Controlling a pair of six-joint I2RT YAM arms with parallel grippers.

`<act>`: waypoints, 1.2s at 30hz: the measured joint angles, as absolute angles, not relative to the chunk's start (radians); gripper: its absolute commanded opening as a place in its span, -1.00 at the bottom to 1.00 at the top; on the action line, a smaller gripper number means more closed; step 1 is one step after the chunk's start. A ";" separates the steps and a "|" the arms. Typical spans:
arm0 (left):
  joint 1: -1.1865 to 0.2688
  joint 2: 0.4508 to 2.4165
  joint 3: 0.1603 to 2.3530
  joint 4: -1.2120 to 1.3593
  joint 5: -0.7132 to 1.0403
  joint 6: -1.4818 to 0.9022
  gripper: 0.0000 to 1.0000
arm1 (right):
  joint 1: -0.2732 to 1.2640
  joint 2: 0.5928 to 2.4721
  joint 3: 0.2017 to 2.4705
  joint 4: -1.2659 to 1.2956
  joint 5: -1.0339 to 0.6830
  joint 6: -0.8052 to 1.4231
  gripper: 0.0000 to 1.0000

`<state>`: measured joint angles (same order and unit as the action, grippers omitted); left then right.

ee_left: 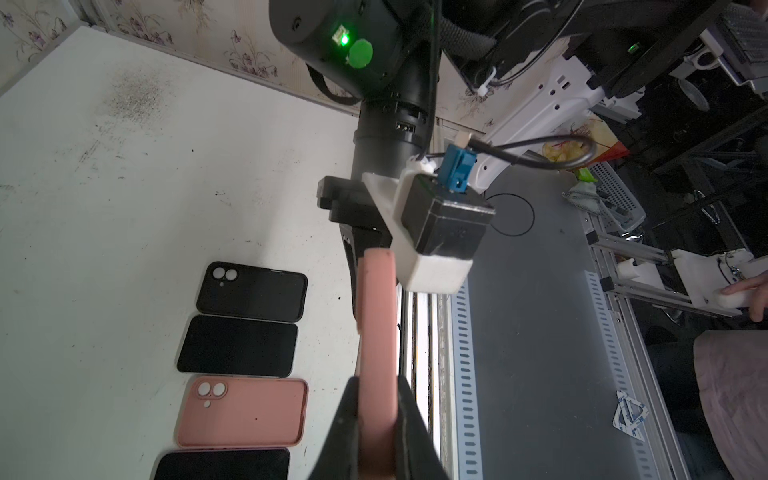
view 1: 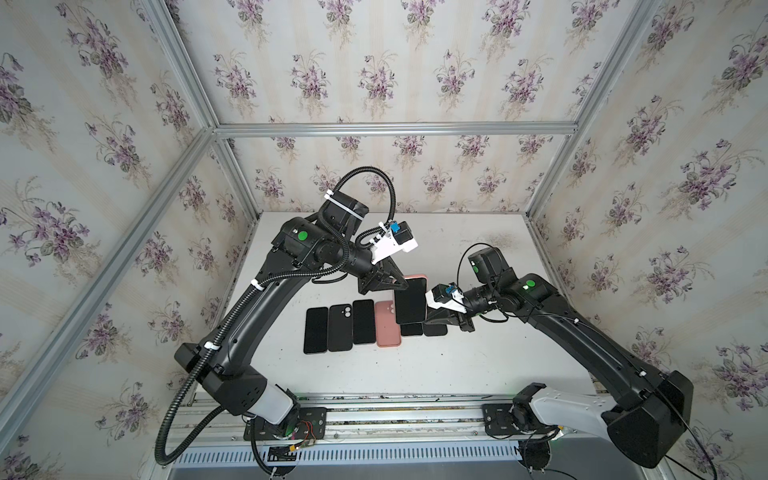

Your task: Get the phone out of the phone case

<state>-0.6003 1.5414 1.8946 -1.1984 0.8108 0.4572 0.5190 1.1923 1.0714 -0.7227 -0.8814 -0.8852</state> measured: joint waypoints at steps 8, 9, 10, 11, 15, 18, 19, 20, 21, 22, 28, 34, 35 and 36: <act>-0.600 1.554 1.887 -1.127 0.860 0.433 -1.00 | 0.521 1.190 1.044 -0.635 -0.882 -0.851 -0.99; -0.600 1.554 1.885 -1.122 0.865 0.431 -1.00 | 0.521 1.190 1.039 -0.621 -0.883 -0.843 -0.99; -0.600 1.555 1.884 -1.118 0.867 0.428 -1.00 | 0.521 1.190 1.036 -0.613 -0.883 -0.841 -0.99; -0.600 1.556 1.883 -1.112 0.869 0.427 -1.00 | 0.521 1.190 1.031 -0.600 -0.883 -0.835 -0.99; -0.599 1.559 1.878 -1.105 0.873 0.417 -1.00 | 0.521 1.177 0.999 -0.549 -0.882 -0.802 -0.96; -0.589 1.558 1.876 -1.105 0.877 0.409 -1.00 | 0.521 1.153 0.964 -0.487 -0.880 -0.763 -0.88; -0.584 1.557 1.874 -1.107 0.881 0.405 -1.00 | 0.521 1.144 0.952 -0.463 -0.879 -0.749 -0.84; -0.580 1.555 1.871 -1.115 0.888 0.397 -1.00 | 0.521 1.135 0.940 -0.425 -0.879 -0.732 -0.78; -0.579 1.555 1.869 -1.121 0.900 0.382 -1.00 | 0.521 1.127 0.934 -0.391 -0.879 -0.723 -0.73; -0.575 1.554 1.866 -1.127 0.913 0.382 -1.00 | 0.522 1.114 0.925 -0.352 -0.879 -0.709 -0.68; -0.561 1.527 1.865 -1.136 0.939 0.372 -1.00 | 0.521 1.061 0.879 -0.299 -0.855 -0.680 -0.32; -0.541 1.518 1.857 -1.137 0.948 0.371 -1.00 | 0.522 1.006 0.865 -0.332 -0.841 -0.659 -0.03; -0.537 1.518 1.857 -1.137 0.949 0.371 -1.00 | 0.522 0.999 0.862 -0.332 -0.845 -0.647 -0.03; -0.536 1.518 1.857 -1.137 0.949 0.370 -1.00 | 0.521 0.993 0.862 -0.336 -0.856 -0.628 -0.03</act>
